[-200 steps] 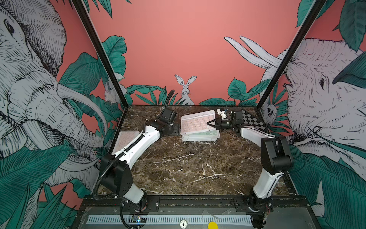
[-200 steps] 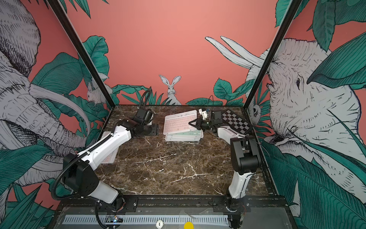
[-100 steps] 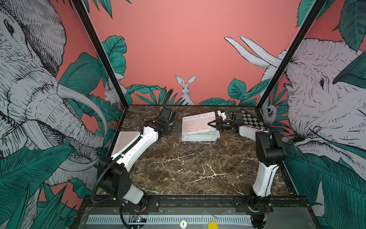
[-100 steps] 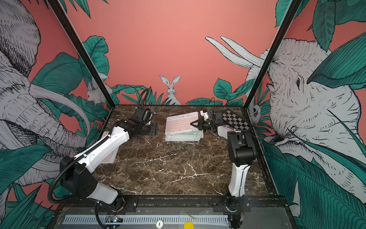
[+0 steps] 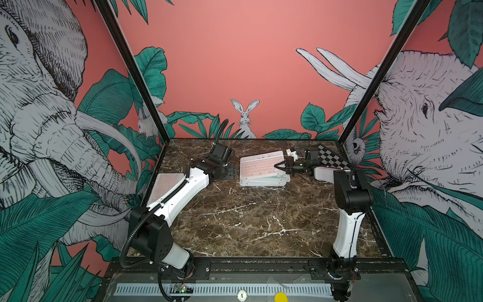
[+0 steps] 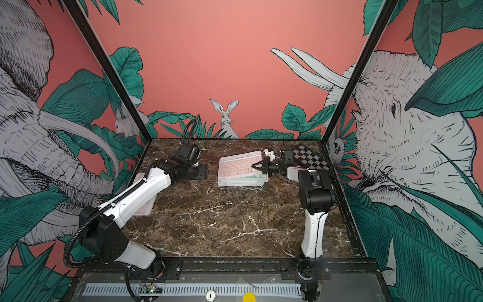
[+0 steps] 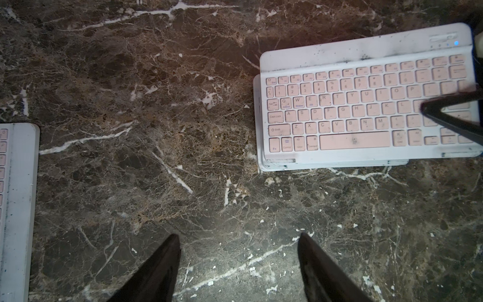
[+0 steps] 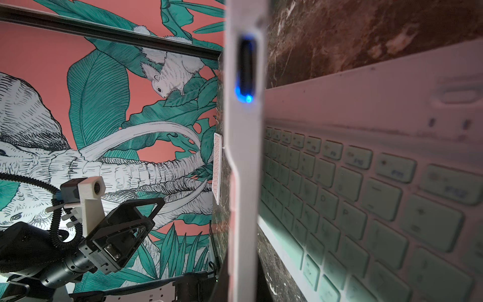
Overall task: Stack the numeric keypads
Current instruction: Place the numeric keypad at the numeric keypad.
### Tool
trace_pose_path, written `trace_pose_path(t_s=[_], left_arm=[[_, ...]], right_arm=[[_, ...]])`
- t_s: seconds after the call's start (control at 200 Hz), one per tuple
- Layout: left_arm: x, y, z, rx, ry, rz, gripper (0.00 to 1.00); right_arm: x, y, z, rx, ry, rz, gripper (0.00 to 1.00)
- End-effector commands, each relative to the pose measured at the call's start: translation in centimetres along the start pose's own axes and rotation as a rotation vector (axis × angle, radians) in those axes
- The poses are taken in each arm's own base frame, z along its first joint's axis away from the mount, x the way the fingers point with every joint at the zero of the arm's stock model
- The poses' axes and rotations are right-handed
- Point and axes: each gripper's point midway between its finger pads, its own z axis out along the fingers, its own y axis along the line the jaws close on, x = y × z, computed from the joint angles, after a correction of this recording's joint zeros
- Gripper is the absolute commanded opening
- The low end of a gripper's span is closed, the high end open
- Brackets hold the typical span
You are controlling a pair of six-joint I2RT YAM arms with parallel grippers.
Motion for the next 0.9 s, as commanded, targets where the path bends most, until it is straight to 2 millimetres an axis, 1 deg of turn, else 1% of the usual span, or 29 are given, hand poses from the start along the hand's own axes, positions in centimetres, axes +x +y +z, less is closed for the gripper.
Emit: trace_pose_path(t_s=[0.0, 0.25, 0.525, 0.675, 0.775, 0.895], left_arm=[[0.7, 0.3, -0.6, 0.008, 0.006, -0.022, 0.73], [0.8, 0.3, -0.5, 0.006, 0.008, -0.022, 0.73], [0.7, 0.2, -0.4, 0.01, 0.006, -0.024, 0.73], [0.9, 0.2, -0.3, 0.009, 0.013, -0.023, 0.73], [1.0, 0.0, -0.1, 0.02, 0.018, -0.025, 0.73], [1.0, -0.3, -0.1, 0.038, 0.017, -0.03, 0.73]], right_arm=[[-1.0, 2.0, -0.4, -0.068, -0.002, -0.093, 0.0], [-1.5, 1.9, -0.6, -0.075, -0.007, -0.096, 0.0], [-2.0, 0.9, -0.8, -0.072, -0.007, -0.069, 0.0], [-1.9, 0.2, -0.7, -0.073, 0.004, -0.05, 0.0], [-1.9, -0.4, -0.8, -0.068, 0.003, -0.037, 0.0], [-1.9, -0.6, -1.0, -0.064, 0.0, -0.032, 0.0]])
